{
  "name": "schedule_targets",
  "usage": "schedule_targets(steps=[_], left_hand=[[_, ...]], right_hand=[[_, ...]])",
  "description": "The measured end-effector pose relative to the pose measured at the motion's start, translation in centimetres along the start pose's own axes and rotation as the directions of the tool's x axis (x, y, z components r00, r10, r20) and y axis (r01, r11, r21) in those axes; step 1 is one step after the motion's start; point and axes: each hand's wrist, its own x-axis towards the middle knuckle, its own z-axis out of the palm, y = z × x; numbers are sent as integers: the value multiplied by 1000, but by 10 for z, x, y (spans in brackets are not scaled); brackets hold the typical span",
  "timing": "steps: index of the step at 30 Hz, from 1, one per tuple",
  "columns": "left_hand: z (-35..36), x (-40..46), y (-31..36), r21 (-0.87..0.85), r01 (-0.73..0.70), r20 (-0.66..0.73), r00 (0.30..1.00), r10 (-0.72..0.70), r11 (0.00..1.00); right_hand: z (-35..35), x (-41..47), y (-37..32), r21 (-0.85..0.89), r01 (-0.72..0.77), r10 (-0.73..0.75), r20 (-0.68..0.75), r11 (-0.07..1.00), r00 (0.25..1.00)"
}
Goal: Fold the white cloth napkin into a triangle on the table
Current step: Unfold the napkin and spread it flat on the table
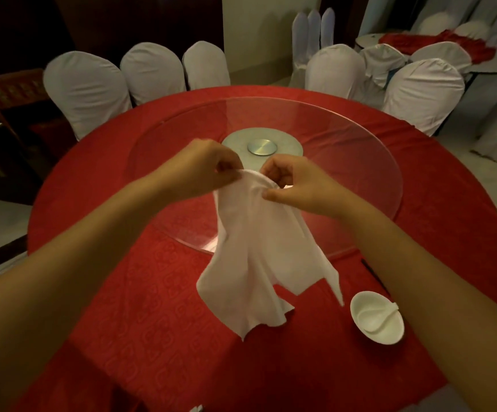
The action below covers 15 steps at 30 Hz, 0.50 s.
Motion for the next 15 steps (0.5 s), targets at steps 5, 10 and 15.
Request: schedule_targets(steps=[5,10,15], left_hand=[[-32,14,-22,17,-8,70,998,6,1000],[-43,27,-29,-227,183,144,978,-153,957],[-52,42,-9,-310,81,122,991,-45,947]], right_hand=[[-41,-4,12,-164,-95,90,-39,982,995],[-57,16,1,-320,-89,-17,-316,943,949],[-11,25,-10,-30,-1,-4,-190,1000,982]])
